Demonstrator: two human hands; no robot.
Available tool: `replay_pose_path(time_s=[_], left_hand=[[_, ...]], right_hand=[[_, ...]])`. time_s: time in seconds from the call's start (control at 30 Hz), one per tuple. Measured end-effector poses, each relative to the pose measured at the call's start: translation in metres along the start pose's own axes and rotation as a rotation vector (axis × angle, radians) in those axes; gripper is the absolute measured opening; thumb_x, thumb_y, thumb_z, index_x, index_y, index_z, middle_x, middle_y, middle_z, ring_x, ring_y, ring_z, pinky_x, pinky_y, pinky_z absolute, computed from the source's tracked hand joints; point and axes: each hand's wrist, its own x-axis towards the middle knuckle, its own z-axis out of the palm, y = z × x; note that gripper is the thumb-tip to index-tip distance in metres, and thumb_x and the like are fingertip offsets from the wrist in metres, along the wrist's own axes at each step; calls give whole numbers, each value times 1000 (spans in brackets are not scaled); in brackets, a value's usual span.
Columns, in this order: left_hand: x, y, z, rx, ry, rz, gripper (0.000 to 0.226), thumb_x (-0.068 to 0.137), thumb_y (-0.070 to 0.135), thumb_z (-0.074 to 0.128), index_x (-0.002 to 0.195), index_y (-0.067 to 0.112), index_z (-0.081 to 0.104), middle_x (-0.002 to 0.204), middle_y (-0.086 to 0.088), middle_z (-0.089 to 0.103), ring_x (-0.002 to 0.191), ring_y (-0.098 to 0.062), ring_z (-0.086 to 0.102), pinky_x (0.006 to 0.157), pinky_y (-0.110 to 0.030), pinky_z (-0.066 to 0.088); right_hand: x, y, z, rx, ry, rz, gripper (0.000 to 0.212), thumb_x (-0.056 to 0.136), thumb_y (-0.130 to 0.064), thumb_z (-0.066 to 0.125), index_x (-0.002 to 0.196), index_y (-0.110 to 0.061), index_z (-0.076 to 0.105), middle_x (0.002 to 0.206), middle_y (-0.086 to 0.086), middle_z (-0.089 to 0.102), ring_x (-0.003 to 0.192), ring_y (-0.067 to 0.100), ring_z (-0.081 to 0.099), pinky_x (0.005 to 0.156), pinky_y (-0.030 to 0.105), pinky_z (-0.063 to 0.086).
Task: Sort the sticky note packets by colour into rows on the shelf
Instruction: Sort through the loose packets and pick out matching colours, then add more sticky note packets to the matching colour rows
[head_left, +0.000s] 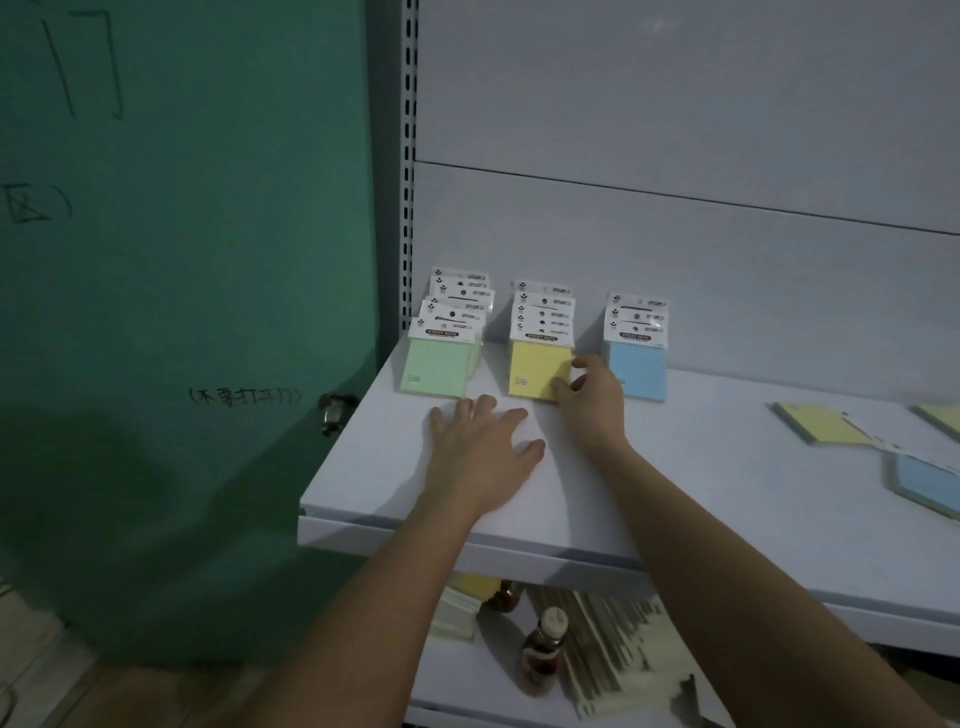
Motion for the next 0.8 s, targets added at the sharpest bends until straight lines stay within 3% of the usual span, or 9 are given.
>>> replay_pose_path(time_s=[0.17,0.3,0.43,0.57,0.8], left_hand=[[-2,1,-8,3,-16,-19,57,87,66,31,138,41,40,146,2,38,133,-23,32,108,-51,21],[-6,5,-17,23,-74,-68,58,88,68,30,139,43,40,148,5,38,134,-21,33,109,-46,24],[-12,37,-31,160,-137,-207,53,94,59,29,141,38,41,145,-3,41,132,-28,35,105,-48,30],[-16,134,-29,8,-105,-207,47,94,55,36,136,36,47,142,-5,46,130,-29,37,102,-45,32],[2,336,-30,-139,-67,79,41,91,50,46,129,36,52,132,-1,54,124,-25,44,97,-40,40]], right_hand=[[-15,-8,-22,65,-108,83,32,96,-19,50,125,-4,49,120,16,57,102,25,55,87,33,43],[-32,5,-72,52,-283,38,32,95,-19,49,125,-10,53,118,12,59,97,23,55,81,28,42],[-45,33,-156,-63,-432,-43,30,96,-28,48,122,-16,57,107,3,59,88,20,56,68,26,42],[-49,74,-244,-186,-475,-120,32,97,-32,46,116,-13,63,115,5,64,101,22,58,82,29,44],[-46,154,-391,-255,-382,-62,31,96,-35,47,110,-14,66,112,3,66,102,21,59,87,31,45]])
